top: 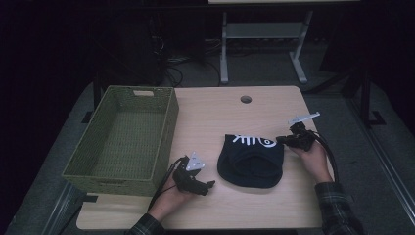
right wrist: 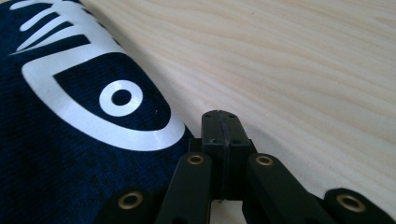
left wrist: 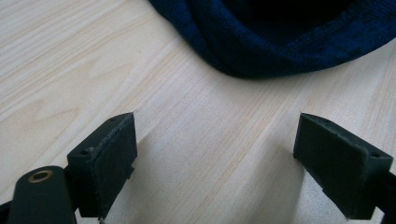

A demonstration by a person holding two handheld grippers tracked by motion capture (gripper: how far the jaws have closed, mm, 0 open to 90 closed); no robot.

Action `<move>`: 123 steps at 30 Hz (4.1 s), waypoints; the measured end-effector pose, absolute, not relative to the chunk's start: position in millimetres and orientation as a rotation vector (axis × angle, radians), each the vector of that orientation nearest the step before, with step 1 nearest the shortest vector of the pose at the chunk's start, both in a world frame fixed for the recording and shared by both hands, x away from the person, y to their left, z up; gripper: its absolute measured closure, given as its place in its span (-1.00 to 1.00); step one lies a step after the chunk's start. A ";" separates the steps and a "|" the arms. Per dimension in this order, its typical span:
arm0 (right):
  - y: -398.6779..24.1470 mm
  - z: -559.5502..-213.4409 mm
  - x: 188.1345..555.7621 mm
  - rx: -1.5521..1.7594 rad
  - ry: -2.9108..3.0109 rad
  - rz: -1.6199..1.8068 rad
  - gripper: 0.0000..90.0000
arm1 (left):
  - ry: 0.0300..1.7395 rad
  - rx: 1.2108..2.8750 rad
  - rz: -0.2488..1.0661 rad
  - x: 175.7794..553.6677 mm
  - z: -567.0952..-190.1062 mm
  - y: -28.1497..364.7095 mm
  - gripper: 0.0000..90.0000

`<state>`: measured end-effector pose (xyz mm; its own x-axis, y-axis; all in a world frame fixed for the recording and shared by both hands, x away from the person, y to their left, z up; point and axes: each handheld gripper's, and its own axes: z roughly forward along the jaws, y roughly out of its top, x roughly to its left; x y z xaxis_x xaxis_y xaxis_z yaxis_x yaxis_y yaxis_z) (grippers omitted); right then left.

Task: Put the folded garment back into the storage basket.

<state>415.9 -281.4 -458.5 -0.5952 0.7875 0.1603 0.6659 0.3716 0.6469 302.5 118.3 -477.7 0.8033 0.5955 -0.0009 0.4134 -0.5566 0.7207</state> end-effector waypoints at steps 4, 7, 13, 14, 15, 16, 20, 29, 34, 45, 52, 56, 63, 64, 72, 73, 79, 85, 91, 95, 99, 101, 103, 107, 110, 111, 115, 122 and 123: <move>-281.4 -457.2 409.1 1.285 2.462 1.012 1.00 | 0.737 2.244 0.315 302.6 -477.6 118.6 -0.72; -282.6 -458.1 402.4 1.285 2.468 1.013 1.00 | 0.734 2.250 0.313 302.3 -477.4 119.1 -0.72; -284.2 -458.8 393.1 1.275 2.481 1.010 1.00 | 0.701 2.272 0.289 301.5 -476.1 121.8 -0.72; -284.6 -459.3 391.4 1.267 2.484 1.008 1.00 | 0.701 2.272 0.289 301.5 -476.2 121.8 -0.72; -285.3 -459.8 388.7 1.268 2.487 1.020 1.00 | 0.699 2.271 0.289 301.6 -476.3 121.9 -0.72; -285.7 -459.5 387.5 1.269 2.491 1.020 1.00 | 0.699 2.270 0.289 301.5 -476.4 122.0 -0.72; -285.5 -458.8 382.9 1.257 2.502 1.021 1.00 | 0.701 2.266 0.288 301.0 -476.7 122.1 -0.73; -283.9 -460.0 365.1 1.217 2.540 1.009 1.00 | 0.702 2.259 0.291 300.5 -477.3 122.3 -0.73; -281.0 -461.4 351.5 1.200 2.568 1.008 1.00 | 0.702 2.257 0.291 300.5 -477.5 122.3 -0.73; -275.3 -459.3 324.0 1.169 2.592 1.032 1.00 | 0.703 2.255 0.291 300.3 -477.6 122.4 -0.73; -271.8 -457.7 307.7 1.140 2.601 1.054 1.00 | 0.703 2.255 0.291 300.3 -477.6 122.4 -0.73; -268.4 -458.1 298.4 1.136 2.625 1.068 1.00 | 0.702 2.256 0.294 300.4 -477.6 122.5 -0.73; -265.0 -458.8 288.9 1.116 2.618 1.076 1.00 | 0.700 2.257 0.295 300.5 -477.5 122.5 -0.73; -265.8 -458.0 288.8 1.124 2.603 1.082 1.00 | 0.700 2.257 0.295 300.5 -477.5 122.5 -0.73; -281.8 -458.2 289.3 1.224 2.438 1.059 0.28 | 0.699 2.257 0.295 300.6 -477.5 122.5 -0.73; -285.7 -459.6 288.4 1.254 2.407 1.039 0.08 | 0.699 2.257 0.296 300.6 -477.5 122.5 -0.73; -292.6 -464.8 287.1 1.259 2.337 0.999 -0.39 | 0.702 2.257 0.295 300.5 -477.4 122.3 -0.73; -293.8 -473.5 289.6 1.251 2.314 0.949 -0.68 | 0.693 2.299 0.283 300.4 -474.0 121.1 -0.72; -295.2 -477.6 291.0 1.270 2.322 0.943 -0.69 | 0.707 2.334 0.261 299.5 -465.7 119.6 -0.72; -295.9 -478.3 290.7 1.271 2.318 0.950 -0.71 | 0.690 2.346 0.218 297.1 -453.5 115.2 -0.72; -295.7 -480.4 289.6 1.268 2.301 0.968 -0.75 | 0.664 2.373 0.195 295.7 -446.2 109.3 -0.71; -295.7 -482.5 288.3 1.262 2.282 0.988 -0.77 | 0.644 2.391 0.183 295.5 -440.9 105.4 -0.72; -295.7 -482.6 288.4 1.263 2.281 0.988 -0.77 | 0.623 2.394 0.169 296.6 -433.3 99.9 -0.71; -295.5 -482.5 288.4 1.265 2.279 0.988 -0.77 | 0.604 2.402 0.163 298.8 -426.3 94.1 -0.71; -295.2 -482.6 288.2 1.268 2.278 0.987 -0.77 | 0.584 2.415 0.160 302.1 -419.5 88.9 -0.71; -295.1 -482.6 288.1 1.269 2.277 0.986 -0.77 | 0.566 2.412 0.164 304.4 -413.9 84.8 -0.71; -295.1 -482.5 288.1 1.270 2.276 0.986 -0.77 | 0.548 2.422 0.157 307.3 -407.3 77.1 -0.71; -295.3 -482.5 288.2 1.267 2.278 0.985 -0.77 | 0.498 2.473 0.147 312.4 -406.1 57.9 -0.71; -295.3 -482.6 288.2 1.267 2.278 0.985 -0.77 | 0.489 2.485 0.142 313.1 -406.5 54.3 -0.71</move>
<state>288.2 -295.3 -482.6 -0.5369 0.8432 0.0270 0.5973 0.3573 0.7181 313.1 54.3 -406.5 0.9267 0.3758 -0.0092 0.3119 -0.7550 0.5767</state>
